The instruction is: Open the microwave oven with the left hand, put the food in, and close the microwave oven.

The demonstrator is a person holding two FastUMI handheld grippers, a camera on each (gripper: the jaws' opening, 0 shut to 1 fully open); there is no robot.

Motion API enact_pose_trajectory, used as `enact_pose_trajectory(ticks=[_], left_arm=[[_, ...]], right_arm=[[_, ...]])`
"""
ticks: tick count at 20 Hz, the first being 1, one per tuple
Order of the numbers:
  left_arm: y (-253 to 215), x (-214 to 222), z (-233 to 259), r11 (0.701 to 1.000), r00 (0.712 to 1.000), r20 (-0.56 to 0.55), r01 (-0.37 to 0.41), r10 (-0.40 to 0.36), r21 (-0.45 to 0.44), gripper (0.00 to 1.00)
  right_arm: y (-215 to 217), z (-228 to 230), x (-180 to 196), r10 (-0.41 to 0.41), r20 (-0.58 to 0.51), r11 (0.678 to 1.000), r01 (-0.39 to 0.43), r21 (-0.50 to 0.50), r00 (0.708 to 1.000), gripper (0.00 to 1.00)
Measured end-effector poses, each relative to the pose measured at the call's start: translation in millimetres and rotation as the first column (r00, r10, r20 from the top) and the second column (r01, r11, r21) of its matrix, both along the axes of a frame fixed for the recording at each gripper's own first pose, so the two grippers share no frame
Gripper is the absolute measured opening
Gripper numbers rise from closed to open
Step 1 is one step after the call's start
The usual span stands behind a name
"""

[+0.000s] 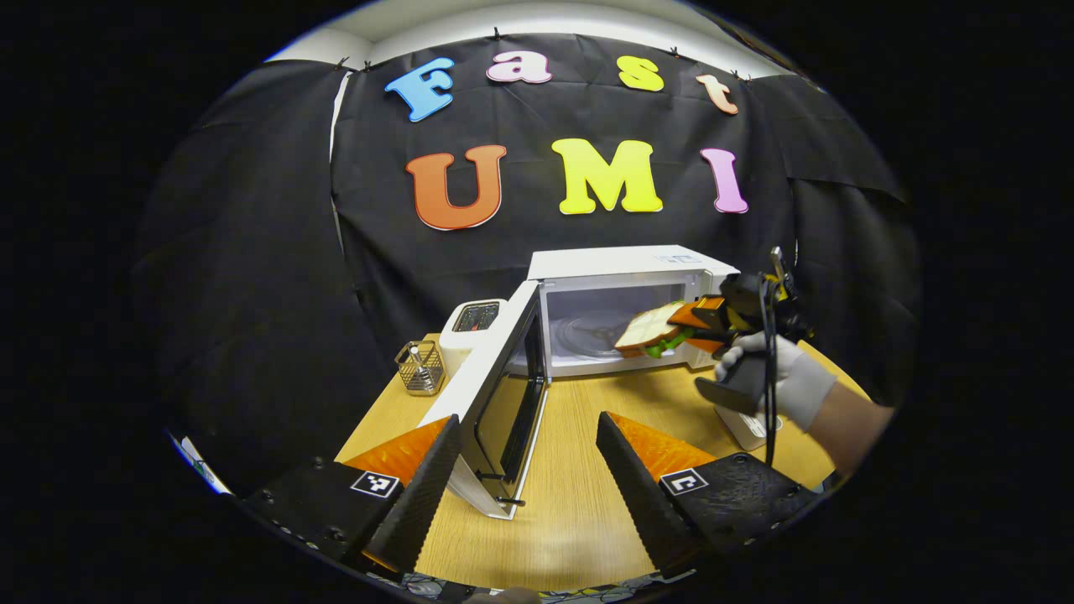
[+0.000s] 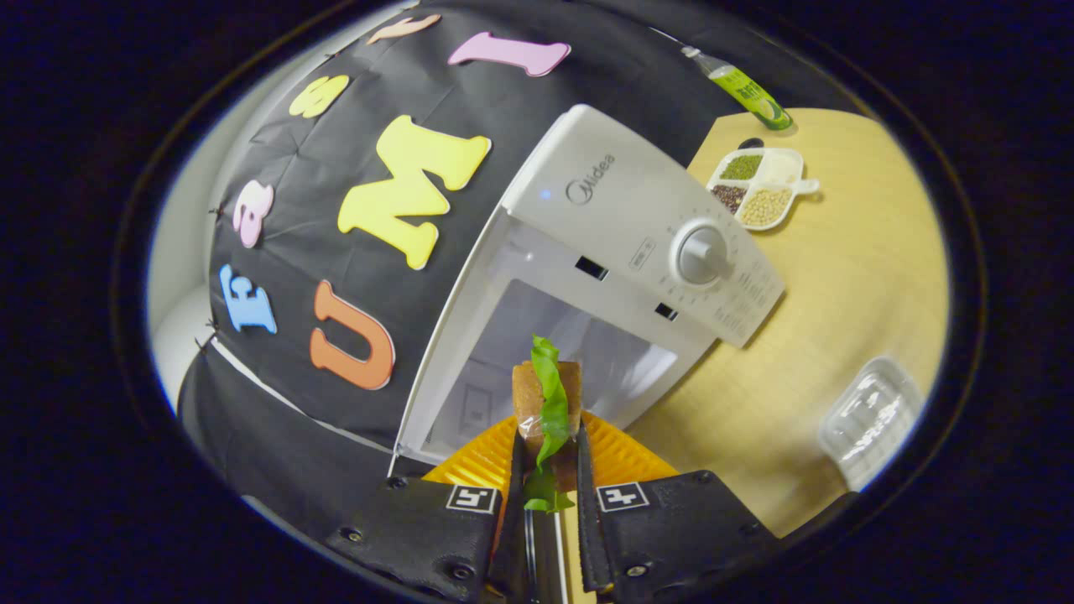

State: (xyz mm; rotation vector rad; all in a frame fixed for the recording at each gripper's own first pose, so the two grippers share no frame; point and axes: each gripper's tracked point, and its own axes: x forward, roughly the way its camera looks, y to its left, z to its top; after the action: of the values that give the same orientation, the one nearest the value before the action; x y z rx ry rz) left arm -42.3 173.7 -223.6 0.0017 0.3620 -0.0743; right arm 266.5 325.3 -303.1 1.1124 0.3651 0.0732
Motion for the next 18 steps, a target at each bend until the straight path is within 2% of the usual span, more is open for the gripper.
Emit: enact_pose_trajectory(ticks=[7,12,13,18], left_arm=[[0,-6,-15,1.000,1.000,-0.018,0.000,0.000,0.008,0.97],[-4,-6,-11,1.000,1.000,-0.011,0.009,-0.008,0.019,0.97],[-5,-7,-11,1.000,1.000,-0.010,0.005,-0.005,0.015,0.97],[-2,-10,-16,1.000,1.000,-0.014,-0.014,0.014,-0.004,0.97]], right_arm=[[33,-15,71,-0.163,0.056,0.986,0.162,0.032,0.985,0.30],[44,-36,93,-0.189,0.062,0.981,0.191,-0.025,0.980,0.31],[44,-38,97,-0.193,0.066,0.981,0.194,-0.008,0.979,0.31],[35,-55,101,-0.179,0.040,0.982,0.181,-0.053,0.983,0.39]])
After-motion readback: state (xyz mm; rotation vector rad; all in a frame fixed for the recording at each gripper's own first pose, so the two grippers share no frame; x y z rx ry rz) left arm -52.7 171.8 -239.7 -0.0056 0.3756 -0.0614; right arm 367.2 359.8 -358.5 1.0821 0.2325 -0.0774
